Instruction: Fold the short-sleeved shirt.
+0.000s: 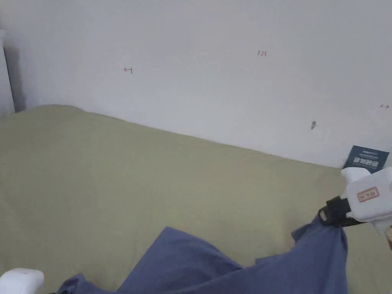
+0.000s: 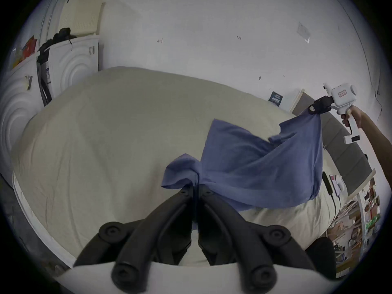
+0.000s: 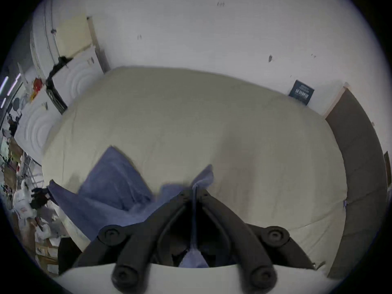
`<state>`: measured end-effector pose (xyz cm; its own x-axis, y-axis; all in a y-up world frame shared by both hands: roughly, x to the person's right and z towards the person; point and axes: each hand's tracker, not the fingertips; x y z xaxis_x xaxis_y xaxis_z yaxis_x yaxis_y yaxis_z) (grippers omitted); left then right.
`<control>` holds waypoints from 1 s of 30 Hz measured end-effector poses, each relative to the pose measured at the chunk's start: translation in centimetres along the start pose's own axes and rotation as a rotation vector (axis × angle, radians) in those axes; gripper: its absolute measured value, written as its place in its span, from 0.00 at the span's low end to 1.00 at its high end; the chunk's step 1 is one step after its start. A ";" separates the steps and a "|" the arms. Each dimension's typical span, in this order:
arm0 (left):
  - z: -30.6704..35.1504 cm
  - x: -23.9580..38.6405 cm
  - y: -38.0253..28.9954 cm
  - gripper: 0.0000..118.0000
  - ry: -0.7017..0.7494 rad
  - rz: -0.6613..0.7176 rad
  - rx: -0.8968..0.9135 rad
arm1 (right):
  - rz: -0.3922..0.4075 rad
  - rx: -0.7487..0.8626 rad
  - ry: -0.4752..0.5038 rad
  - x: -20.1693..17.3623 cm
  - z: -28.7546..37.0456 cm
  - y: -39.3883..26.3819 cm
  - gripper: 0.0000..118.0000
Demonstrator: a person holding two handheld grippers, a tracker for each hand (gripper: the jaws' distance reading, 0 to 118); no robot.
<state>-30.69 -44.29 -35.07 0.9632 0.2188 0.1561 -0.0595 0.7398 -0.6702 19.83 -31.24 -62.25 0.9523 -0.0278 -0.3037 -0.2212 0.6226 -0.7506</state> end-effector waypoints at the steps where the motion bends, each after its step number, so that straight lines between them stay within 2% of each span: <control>1: 0.0 0.0 0.7 0.04 -0.002 -0.004 0.010 | -0.005 0.022 0.005 0.0 0.9 0.1 0.02; 4: 0.6 0.1 3.0 0.04 -0.008 -0.008 0.056 | -0.012 0.083 -0.006 0.2 3.4 0.8 0.02; 12: 2.4 0.4 12.6 0.04 -0.005 -0.020 0.252 | -0.096 0.255 -0.024 1.9 9.0 3.3 0.02; 16: 3.5 0.5 18.5 0.04 0.000 -0.029 0.341 | -0.089 0.317 -0.056 2.1 11.0 5.0 0.02; 24: 4.0 1.8 28.9 0.04 0.083 -0.163 0.442 | -0.120 0.490 -0.093 2.7 13.7 8.8 0.02; 30: 4.5 2.8 34.5 0.04 0.091 -0.165 0.508 | -0.145 0.604 -0.096 2.9 15.0 11.9 0.02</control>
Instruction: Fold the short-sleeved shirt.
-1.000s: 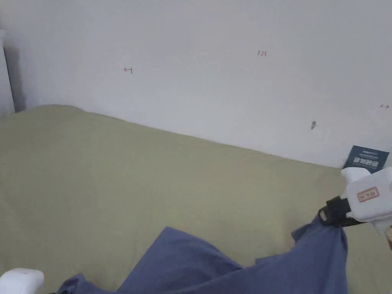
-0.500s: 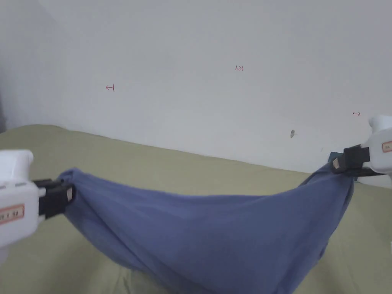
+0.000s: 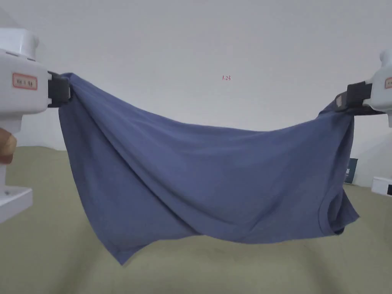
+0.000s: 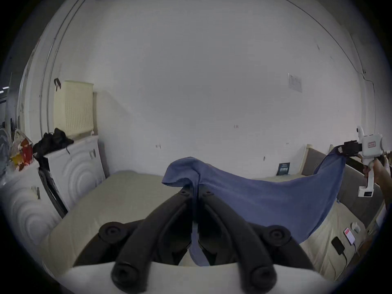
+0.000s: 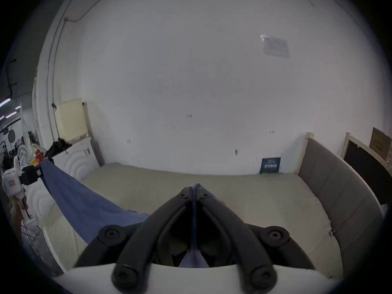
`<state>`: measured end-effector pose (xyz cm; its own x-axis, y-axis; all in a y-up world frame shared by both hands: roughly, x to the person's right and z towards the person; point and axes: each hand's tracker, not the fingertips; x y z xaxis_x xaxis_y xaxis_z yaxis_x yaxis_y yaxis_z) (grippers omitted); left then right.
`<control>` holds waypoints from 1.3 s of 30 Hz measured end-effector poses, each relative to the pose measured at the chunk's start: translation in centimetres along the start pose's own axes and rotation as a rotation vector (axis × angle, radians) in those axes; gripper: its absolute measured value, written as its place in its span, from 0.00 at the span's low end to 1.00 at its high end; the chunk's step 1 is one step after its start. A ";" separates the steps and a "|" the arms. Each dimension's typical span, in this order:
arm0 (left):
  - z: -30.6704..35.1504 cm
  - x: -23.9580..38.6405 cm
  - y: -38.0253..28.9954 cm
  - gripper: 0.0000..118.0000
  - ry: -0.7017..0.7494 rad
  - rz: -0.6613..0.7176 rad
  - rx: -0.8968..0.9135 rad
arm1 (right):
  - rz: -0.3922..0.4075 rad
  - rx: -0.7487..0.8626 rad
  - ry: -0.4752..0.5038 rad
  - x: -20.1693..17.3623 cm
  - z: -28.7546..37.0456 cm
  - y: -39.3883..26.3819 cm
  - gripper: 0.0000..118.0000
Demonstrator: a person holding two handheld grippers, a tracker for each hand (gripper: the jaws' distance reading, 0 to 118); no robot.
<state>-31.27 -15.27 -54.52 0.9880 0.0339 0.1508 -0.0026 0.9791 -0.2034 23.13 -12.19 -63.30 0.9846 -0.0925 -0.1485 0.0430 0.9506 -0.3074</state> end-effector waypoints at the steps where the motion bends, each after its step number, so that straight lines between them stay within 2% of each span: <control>1: -0.2 0.1 0.6 0.04 0.002 -0.011 0.011 | 0.002 0.010 0.000 -0.1 -0.1 0.4 0.02; 8: -1.5 0.5 2.5 0.04 0.011 -0.048 0.052 | 0.003 0.035 -0.005 -0.3 -1.1 1.3 0.02; 15: -3.3 -0.3 -2.1 0.04 -0.032 0.018 0.018 | 0.038 -0.030 0.010 -0.9 -3.1 -4.4 0.02; 18: -3.7 -1.0 -6.3 0.04 -0.040 0.085 -0.032 | -0.010 -0.107 0.004 -0.9 -3.6 -8.5 0.02; 21: -3.9 -1.6 -10.8 0.04 -0.045 0.147 -0.124 | -0.012 -0.175 -0.017 -0.1 -4.2 -12.6 0.02; 30: -0.3 -3.3 -21.6 0.04 -0.099 0.171 -0.296 | -0.062 -0.340 -0.036 1.9 -0.2 -25.4 0.02; 35: 5.2 -3.4 -26.2 0.04 -0.131 0.140 -0.357 | -0.178 -0.423 -0.036 3.3 4.5 -31.8 0.02; 37: 7.4 -3.5 -28.2 0.04 -0.137 0.148 -0.389 | -0.213 -0.485 -0.068 3.5 6.2 -34.2 0.02; 39: 9.6 -3.5 -30.1 0.04 -0.142 0.160 -0.423 | -0.241 -0.510 -0.059 4.2 7.5 -36.6 0.02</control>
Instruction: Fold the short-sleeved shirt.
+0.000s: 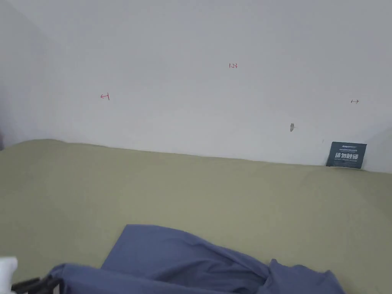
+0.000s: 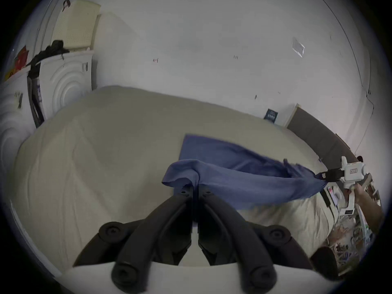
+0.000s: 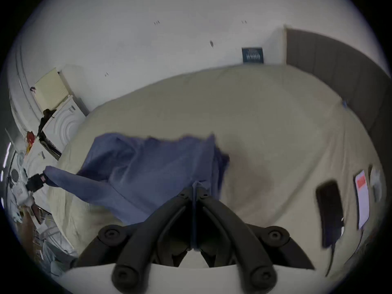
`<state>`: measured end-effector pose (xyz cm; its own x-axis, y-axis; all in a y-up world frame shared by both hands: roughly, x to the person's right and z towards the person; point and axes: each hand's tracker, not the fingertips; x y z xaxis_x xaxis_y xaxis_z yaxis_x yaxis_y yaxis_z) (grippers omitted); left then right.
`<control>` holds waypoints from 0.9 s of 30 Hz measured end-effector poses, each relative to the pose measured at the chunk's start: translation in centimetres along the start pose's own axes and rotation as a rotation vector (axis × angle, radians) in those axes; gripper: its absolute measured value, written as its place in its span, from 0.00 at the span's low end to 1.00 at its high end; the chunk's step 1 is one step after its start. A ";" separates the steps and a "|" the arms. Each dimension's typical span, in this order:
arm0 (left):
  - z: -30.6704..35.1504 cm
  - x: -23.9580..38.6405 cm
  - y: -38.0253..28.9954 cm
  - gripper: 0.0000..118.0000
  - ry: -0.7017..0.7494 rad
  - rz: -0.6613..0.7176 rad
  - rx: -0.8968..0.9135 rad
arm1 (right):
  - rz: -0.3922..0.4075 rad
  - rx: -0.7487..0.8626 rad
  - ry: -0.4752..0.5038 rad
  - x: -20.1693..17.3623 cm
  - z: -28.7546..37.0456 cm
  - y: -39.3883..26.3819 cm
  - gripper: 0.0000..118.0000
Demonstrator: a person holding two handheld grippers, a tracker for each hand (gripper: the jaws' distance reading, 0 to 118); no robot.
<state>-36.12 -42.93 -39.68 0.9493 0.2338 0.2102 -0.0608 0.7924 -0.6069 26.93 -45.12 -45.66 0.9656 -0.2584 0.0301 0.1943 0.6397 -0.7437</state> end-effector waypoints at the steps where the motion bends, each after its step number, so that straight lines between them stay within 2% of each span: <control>1: 0.4 -0.1 -1.4 0.04 -0.003 0.006 -0.019 | 0.001 -0.002 -0.002 0.3 0.1 -1.2 0.02; 4: 1.3 -0.4 -5.2 0.04 0.020 0.020 -0.089 | -0.012 -0.024 -0.013 0.9 0.7 -4.6 0.02; 8: 1.7 -0.6 -9.3 0.04 0.023 0.098 -0.149 | -0.106 -0.035 0.000 2.1 0.9 -8.2 0.02; 13: 1.1 -0.4 -11.8 0.05 0.034 0.126 -0.183 | -0.094 -0.051 -0.028 2.5 0.5 -10.1 0.02; 14: 1.1 -0.3 -11.9 0.10 0.038 0.134 -0.181 | -0.093 -0.043 -0.025 2.5 0.6 -10.3 0.02; 15: 1.1 -0.2 -12.0 0.27 0.041 0.148 -0.180 | -0.087 -0.033 -0.022 2.4 0.8 -10.4 0.04; 16: 1.0 -0.8 -12.4 0.48 0.058 0.165 -0.184 | -0.078 -0.025 -0.019 2.3 0.9 -10.3 0.14; 17: 1.3 -0.8 -12.3 0.65 0.068 0.174 -0.188 | -0.066 -0.024 -0.025 2.1 1.3 -10.1 0.28; 18: 1.9 -0.6 -12.1 0.74 0.062 0.183 -0.190 | -0.052 -0.022 -0.044 2.0 1.7 -9.9 0.57; 19: 2.7 -0.2 -11.7 0.74 0.049 0.196 -0.188 | -0.037 -0.025 -0.060 1.9 2.3 -9.7 0.78; 20: 3.5 -0.1 -11.4 0.74 0.022 0.206 -0.171 | -0.031 -0.026 -0.062 1.8 2.9 -9.5 0.89; 23: 5.2 2.1 -8.7 0.75 -0.009 0.145 -0.103 | -0.012 0.051 -0.056 1.0 5.1 -8.6 0.90; 27: 4.9 6.3 -4.8 0.75 0.077 -0.003 0.024 | -0.023 0.198 -0.104 -1.8 6.7 -6.6 0.90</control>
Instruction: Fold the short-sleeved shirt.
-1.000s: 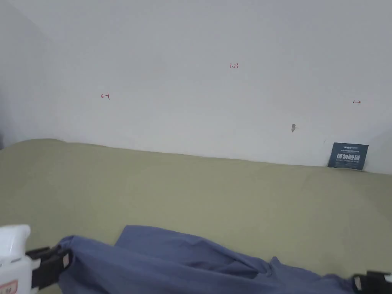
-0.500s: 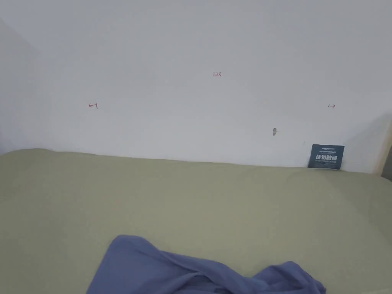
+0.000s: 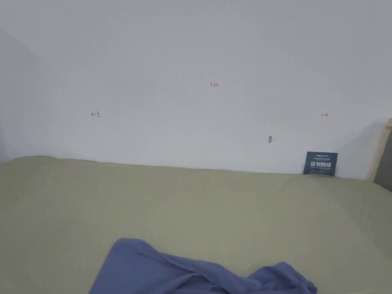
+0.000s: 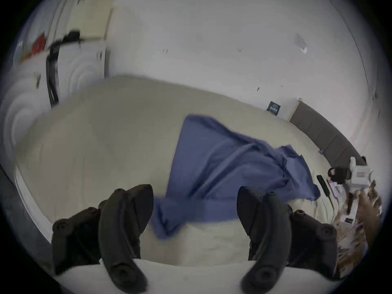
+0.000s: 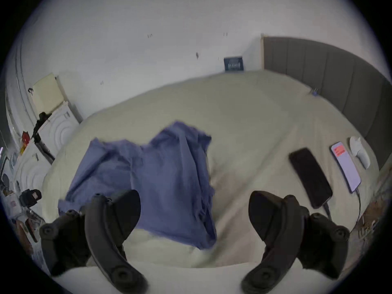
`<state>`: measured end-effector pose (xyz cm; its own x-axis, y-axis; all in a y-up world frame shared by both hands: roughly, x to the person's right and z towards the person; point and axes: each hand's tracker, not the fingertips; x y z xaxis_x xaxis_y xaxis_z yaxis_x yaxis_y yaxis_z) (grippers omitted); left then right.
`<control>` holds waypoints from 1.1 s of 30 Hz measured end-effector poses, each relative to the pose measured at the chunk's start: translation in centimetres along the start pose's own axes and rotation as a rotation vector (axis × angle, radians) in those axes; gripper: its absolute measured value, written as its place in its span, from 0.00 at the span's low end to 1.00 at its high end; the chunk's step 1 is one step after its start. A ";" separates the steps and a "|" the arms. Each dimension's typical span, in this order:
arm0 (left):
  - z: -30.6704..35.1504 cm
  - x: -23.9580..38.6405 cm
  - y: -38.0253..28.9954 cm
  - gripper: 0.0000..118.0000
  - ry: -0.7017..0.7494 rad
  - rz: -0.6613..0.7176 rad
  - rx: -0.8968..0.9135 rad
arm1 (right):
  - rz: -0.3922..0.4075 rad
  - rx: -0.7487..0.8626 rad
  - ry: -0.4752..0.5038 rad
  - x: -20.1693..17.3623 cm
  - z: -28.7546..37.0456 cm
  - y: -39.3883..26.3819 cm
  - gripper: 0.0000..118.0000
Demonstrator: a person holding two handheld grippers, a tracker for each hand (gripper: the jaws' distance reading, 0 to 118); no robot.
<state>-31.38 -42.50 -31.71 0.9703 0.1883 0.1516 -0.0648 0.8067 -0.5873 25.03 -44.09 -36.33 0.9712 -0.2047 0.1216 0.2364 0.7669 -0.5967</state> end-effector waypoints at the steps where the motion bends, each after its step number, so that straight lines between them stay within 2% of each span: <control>1: -0.4 0.9 0.6 0.75 -0.014 -0.010 0.024 | -0.010 0.032 0.008 -0.8 0.3 0.4 0.90; 5: -2.1 3.3 2.9 0.74 -0.067 0.003 0.044 | 0.021 0.108 0.039 -3.9 1.0 1.5 0.89; 6: -2.7 3.6 3.4 0.72 -0.075 0.007 0.036 | 0.045 0.111 0.056 -4.4 1.0 1.7 0.81; 7: -3.4 3.9 3.9 0.64 -0.082 0.022 0.017 | 0.075 0.105 0.069 -5.0 0.9 2.0 0.66; 8: -4.1 4.2 4.3 0.43 -0.095 0.048 -0.001 | 0.109 0.086 0.079 -5.6 0.7 2.2 0.43; 9: -4.6 3.9 4.2 0.03 -0.106 0.054 0.011 | 0.133 0.063 0.071 -6.1 0.3 2.3 0.00; 10: -5.6 4.2 4.4 0.01 -0.086 0.045 0.018 | 0.157 0.042 0.048 -6.6 -0.3 2.5 0.00; 11: -6.5 4.3 4.8 0.00 0.002 -0.035 0.067 | 0.149 0.069 0.015 -6.9 -0.8 2.0 0.00; 15: -10.8 2.6 6.9 0.00 -0.066 -0.009 -0.002 | 0.237 0.045 0.029 -7.6 -3.0 1.8 0.00; 18: -15.0 0.5 10.3 0.00 -0.022 -0.037 -0.035 | 0.231 0.033 0.053 -7.2 -4.5 2.5 0.00; 22: -20.8 -2.4 14.8 0.00 -0.064 -0.008 -0.108 | 0.194 0.034 0.055 -5.7 -5.9 3.1 0.00; 23: -22.8 -2.8 15.7 0.05 -0.070 -0.013 -0.131 | 0.181 0.025 0.052 -5.2 -6.2 3.5 0.00; 24: -24.7 -3.0 16.6 0.22 -0.064 -0.058 -0.162 | 0.168 0.015 0.048 -4.7 -6.4 3.9 0.00; 25: -25.7 -3.2 17.4 0.22 -0.052 -0.111 -0.189 | 0.163 0.015 0.044 -4.1 -6.7 3.9 0.00; 26: -27.4 -3.3 17.9 0.32 -0.032 -0.154 -0.218 | 0.163 0.023 0.032 -3.4 -7.0 3.7 0.00; 27: -29.1 -3.5 18.1 0.64 -0.053 -0.166 -0.235 | 0.166 0.031 0.010 -2.9 -7.1 3.5 0.00; 28: -30.5 -3.7 18.1 0.88 -0.063 -0.163 -0.260 | 0.169 0.027 -0.006 -2.5 -7.2 3.8 0.00; 29: -31.1 -3.8 17.9 0.94 -0.070 -0.141 -0.266 | 0.162 0.021 -0.015 -1.9 -7.3 3.7 0.00; 33: -34.9 -4.5 17.1 0.92 -0.035 -0.055 -0.350 | 0.123 -0.003 -0.037 0.1 -7.7 3.8 0.00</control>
<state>-28.68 -49.06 -70.16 0.9612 0.1741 0.2138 0.0765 0.5767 -0.8134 25.78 -45.86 -44.75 0.9933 -0.0864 0.0763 0.1151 0.7833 -0.6109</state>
